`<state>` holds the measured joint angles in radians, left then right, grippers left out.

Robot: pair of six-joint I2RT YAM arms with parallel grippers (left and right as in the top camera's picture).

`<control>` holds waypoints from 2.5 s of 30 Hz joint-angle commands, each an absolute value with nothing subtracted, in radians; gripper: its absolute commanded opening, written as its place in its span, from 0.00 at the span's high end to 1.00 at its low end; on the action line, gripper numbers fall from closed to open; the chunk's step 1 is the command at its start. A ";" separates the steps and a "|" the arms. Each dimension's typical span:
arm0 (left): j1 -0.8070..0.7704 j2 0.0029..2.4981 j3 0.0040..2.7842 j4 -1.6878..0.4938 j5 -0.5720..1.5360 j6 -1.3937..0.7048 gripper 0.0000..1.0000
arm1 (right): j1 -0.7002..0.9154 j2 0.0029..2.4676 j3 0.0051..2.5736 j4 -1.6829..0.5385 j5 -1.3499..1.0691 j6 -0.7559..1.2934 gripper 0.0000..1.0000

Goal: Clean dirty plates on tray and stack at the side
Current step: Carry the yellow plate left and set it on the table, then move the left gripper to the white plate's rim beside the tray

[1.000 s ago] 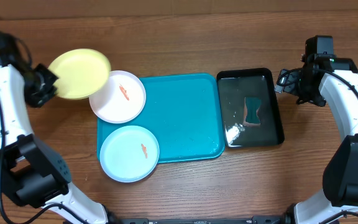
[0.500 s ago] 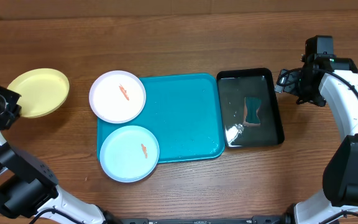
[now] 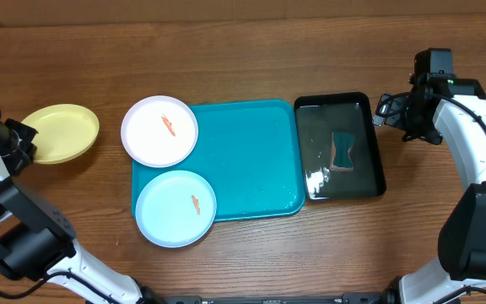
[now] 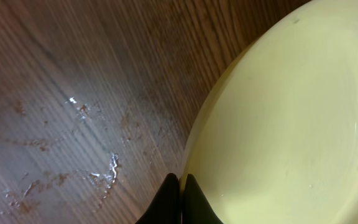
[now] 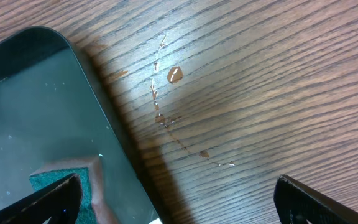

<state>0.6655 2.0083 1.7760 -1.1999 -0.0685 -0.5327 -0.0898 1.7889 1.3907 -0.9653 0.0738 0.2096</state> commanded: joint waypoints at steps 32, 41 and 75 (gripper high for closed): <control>0.610 2.136 1.800 -1.121 0.011 -0.355 0.47 | -0.089 1.779 1.402 -0.963 0.070 0.213 0.00; 0.580 2.101 1.849 -1.156 0.354 -0.160 0.61 | -0.089 1.779 1.402 -0.963 0.069 0.213 0.00; 0.135 2.054 1.840 -1.219 -0.190 -0.149 0.61 | -0.089 1.779 1.402 -0.963 0.069 0.213 0.00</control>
